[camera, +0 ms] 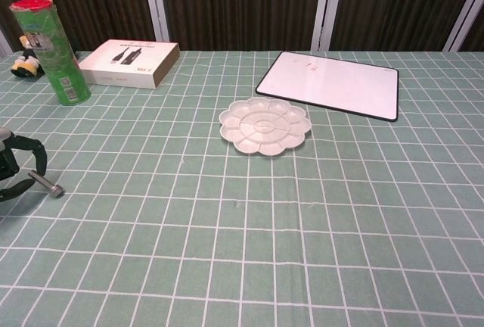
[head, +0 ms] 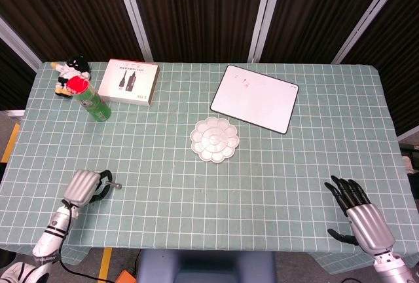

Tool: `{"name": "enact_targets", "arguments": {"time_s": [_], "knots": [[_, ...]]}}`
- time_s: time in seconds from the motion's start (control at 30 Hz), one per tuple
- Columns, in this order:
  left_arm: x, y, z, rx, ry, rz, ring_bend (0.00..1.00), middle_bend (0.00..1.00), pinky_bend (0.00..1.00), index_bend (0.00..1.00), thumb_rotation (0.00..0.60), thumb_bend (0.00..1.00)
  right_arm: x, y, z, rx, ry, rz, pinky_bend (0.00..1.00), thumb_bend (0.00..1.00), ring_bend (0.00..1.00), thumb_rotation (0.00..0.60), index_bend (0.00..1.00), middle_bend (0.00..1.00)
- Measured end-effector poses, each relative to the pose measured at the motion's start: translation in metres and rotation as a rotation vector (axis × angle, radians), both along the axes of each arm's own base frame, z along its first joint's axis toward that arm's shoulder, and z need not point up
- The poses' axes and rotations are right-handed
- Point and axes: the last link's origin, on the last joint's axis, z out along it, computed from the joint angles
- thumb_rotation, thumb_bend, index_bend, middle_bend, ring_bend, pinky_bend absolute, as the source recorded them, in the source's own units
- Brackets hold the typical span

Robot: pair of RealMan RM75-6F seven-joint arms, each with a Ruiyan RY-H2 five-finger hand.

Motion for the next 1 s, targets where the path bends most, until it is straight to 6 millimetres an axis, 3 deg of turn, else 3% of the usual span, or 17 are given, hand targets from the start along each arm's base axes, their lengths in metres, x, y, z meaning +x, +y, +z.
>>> {"name": "enact_targets", "arguments": {"time_s": [0.43,0.83,0.87,0.93,1.0], "knots": [[0.012,-0.010,0.000,-0.010,0.025,-0.047,1.00,1.00,1.00,0.47,0.600,0.45,0.000,0.000,0.000,0.001,-0.001,0.000,0.00,0.18,0.00,0.600,0.00,0.00],[0.016,-0.016,0.005,0.000,0.031,-0.070,1.00,1.00,1.00,0.20,0.600,0.44,0.001,0.001,0.001,-0.001,-0.003,0.003,0.00,0.18,0.00,0.600,0.00,0.00],[0.017,-0.018,0.008,0.014,0.029,-0.079,0.98,0.97,1.00,0.16,0.600,0.44,0.001,0.001,0.001,-0.002,-0.003,0.004,0.00,0.18,0.00,0.600,0.00,0.00],[0.018,-0.023,0.014,0.042,0.022,-0.093,0.82,0.81,0.96,0.10,0.600,0.44,0.001,0.001,0.002,-0.005,-0.004,0.005,0.00,0.18,0.00,0.600,0.00,0.00],[0.020,-0.034,0.025,0.080,0.002,-0.101,0.49,0.51,0.69,0.04,0.600,0.42,0.001,0.001,0.003,-0.008,-0.005,0.007,0.00,0.18,0.00,0.600,0.00,0.00]]}}
